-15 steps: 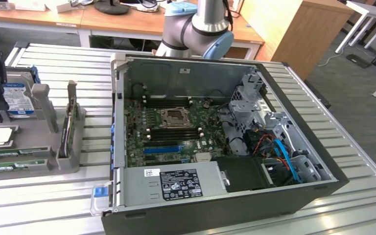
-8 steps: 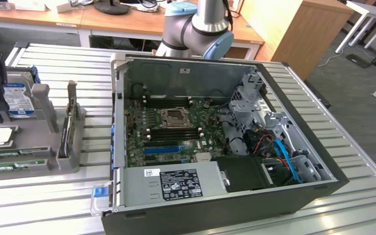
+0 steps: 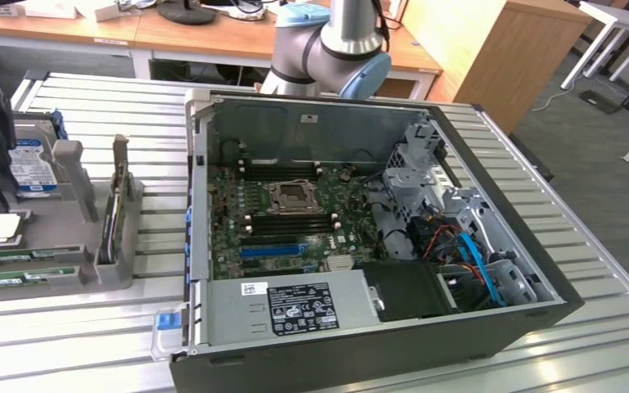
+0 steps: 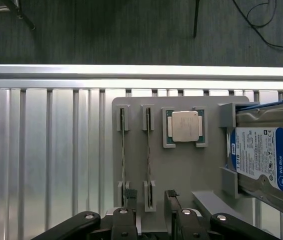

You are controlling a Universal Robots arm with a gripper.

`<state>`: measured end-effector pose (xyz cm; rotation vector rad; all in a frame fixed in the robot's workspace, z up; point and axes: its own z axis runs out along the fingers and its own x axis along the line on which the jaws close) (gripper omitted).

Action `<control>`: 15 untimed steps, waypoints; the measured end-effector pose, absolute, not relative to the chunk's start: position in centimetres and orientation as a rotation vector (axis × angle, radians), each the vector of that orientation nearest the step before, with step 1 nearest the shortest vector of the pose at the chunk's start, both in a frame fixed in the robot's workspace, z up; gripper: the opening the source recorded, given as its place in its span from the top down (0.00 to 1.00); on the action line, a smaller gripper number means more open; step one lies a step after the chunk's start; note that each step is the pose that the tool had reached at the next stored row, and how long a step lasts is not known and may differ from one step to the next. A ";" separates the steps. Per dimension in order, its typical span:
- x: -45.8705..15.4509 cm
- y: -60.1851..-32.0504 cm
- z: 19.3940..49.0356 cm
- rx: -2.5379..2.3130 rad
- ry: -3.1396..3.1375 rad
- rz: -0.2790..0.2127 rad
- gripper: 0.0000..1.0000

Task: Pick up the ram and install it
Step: 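Pick up the ram and move it above insertion slot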

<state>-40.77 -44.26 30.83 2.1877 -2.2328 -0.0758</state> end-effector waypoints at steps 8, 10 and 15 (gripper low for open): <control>-40.8 -44.3 29.7 2.187 -2.233 -0.076 0.64; -40.8 -44.3 29.3 2.188 -2.233 -0.076 0.64; -40.8 -44.5 29.2 2.188 -2.233 -0.076 0.64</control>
